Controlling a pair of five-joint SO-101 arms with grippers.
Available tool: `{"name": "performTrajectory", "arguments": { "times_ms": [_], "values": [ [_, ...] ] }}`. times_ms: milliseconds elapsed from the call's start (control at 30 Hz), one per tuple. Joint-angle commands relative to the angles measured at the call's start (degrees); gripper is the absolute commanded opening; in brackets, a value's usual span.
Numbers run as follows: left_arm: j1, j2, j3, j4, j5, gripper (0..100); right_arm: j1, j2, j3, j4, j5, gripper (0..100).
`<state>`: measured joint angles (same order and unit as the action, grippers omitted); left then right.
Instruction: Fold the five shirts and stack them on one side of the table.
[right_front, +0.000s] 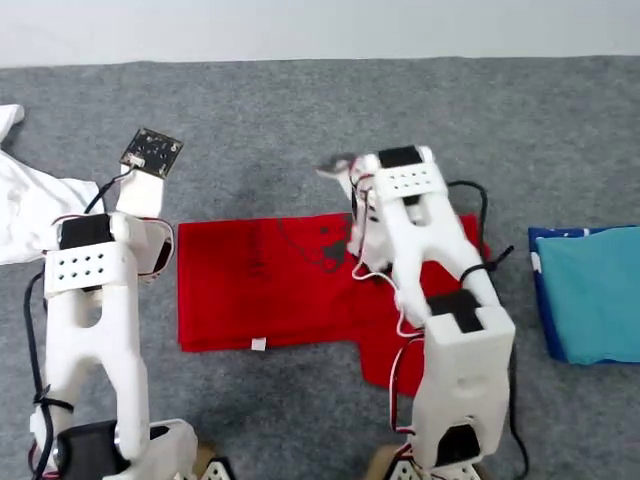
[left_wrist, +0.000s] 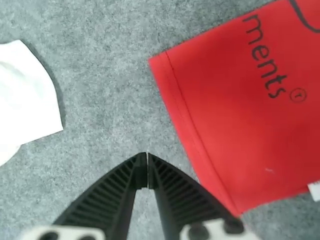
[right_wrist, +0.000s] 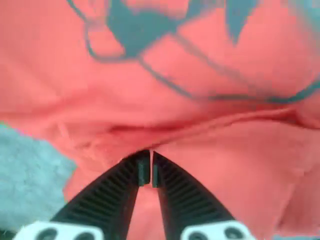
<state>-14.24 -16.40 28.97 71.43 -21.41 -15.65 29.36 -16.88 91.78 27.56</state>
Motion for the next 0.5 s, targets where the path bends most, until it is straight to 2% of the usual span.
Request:
{"name": "performTrajectory", "arguments": {
  "times_ms": [0,200,400,467],
  "values": [
    [0.1,-2.4,-0.3,1.8,-0.1,1,-0.8,-0.8,-7.3,-0.2,0.0,1.8],
    [0.1,-2.7,-0.6,1.4,-0.1,1,-0.7,-0.9,-8.2,0.0,0.2,2.2],
    [0.1,-2.7,-0.7,1.8,-0.1,1,-0.7,-1.5,-8.5,11.0,0.1,1.7],
    [0.1,-2.7,-0.7,1.8,-0.1,1,0.5,-2.9,-7.4,11.1,-0.4,1.7]
  ]
}}
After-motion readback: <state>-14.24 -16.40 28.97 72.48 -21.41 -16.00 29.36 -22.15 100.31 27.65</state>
